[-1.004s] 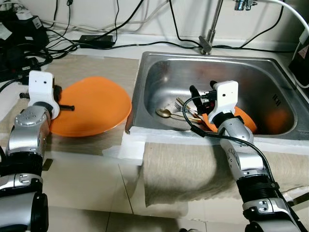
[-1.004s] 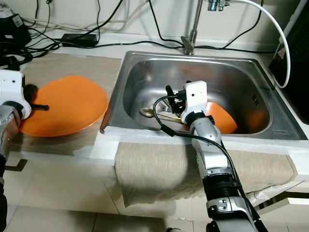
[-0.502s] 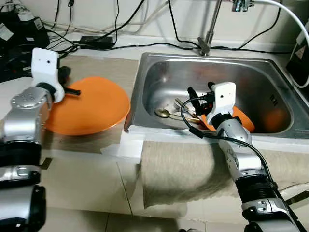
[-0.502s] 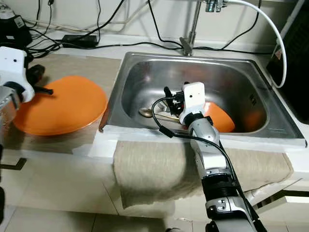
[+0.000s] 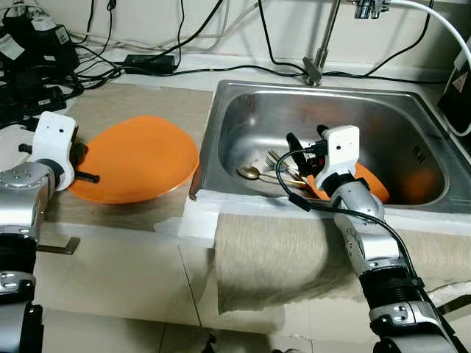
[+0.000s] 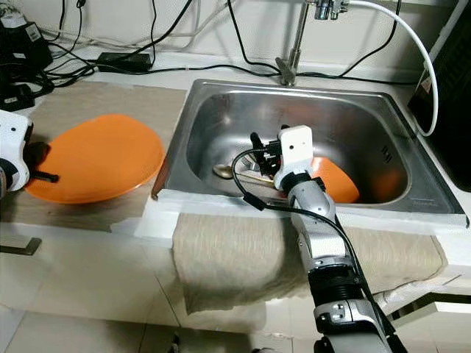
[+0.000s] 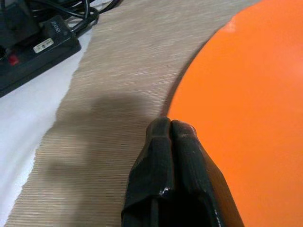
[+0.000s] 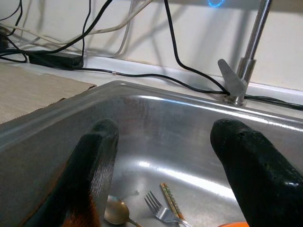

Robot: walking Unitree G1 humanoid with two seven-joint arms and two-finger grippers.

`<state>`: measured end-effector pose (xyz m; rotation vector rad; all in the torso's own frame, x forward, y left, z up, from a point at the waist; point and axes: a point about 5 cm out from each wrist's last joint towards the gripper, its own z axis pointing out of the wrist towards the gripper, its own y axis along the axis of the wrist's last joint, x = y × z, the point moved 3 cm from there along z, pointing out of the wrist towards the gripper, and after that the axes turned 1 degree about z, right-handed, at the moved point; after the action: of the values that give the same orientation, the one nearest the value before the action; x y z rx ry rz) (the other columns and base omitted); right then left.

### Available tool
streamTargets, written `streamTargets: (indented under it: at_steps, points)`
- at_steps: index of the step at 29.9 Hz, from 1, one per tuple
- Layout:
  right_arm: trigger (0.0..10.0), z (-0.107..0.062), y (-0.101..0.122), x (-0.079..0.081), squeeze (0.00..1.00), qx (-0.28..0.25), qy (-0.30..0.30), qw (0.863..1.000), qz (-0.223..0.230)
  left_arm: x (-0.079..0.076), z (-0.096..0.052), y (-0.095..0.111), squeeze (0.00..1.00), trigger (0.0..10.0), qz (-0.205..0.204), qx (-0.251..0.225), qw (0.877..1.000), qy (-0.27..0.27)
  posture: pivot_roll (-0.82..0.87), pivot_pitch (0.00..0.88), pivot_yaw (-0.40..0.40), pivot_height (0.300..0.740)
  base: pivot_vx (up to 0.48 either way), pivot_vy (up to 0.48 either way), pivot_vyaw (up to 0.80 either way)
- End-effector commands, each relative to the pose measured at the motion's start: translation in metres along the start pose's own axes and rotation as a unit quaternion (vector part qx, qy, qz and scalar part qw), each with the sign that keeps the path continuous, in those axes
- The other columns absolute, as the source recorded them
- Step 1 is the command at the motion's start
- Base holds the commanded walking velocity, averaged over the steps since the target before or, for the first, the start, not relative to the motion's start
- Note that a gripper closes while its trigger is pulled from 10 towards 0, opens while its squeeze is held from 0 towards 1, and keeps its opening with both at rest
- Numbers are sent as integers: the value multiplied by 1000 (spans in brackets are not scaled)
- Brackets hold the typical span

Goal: Kitchen organization

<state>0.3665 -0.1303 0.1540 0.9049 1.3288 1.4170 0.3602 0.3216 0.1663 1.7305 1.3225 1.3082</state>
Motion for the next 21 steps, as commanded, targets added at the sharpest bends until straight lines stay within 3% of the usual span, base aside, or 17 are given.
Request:
streamTargets:
  at_steps: [1, 9, 14, 19, 21]
  points:
    - [10000, -1, -2, -1, 0, 5, 3, 1000, -7, 1, -1, -7, 0, 10000, 7, 15, 1000, -5, 50, 0, -3, 740, 0, 0, 0]
    - [10000, -2, -3, -2, 0, 7, 4, 1000, -8, -7, 0, -24, 0, 10000, 0, 41, 999, -21, 44, 0, -4, 740, 0, 0, 0]
    - [10000, -2, -3, -1, 0, 10, 5, 1000, -7, -15, 1, -40, 0, 10000, -35, 64, 997, -33, 42, 0, -4, 740, 0, 0, 0]
    - [10000, 3, 4, 3, 0, 10, 17, 999, 34, -28, 3, -75, 0, 10000, -62, 109, 991, -37, 36, 0, -8, 740, 0, 0, 0]
    - [10000, 4, 4, 3, 0, 11, 18, 999, 40, -29, 3, -77, 0, 10000, -62, 112, 991, -37, 35, 0, -8, 740, 0, 0, 0]
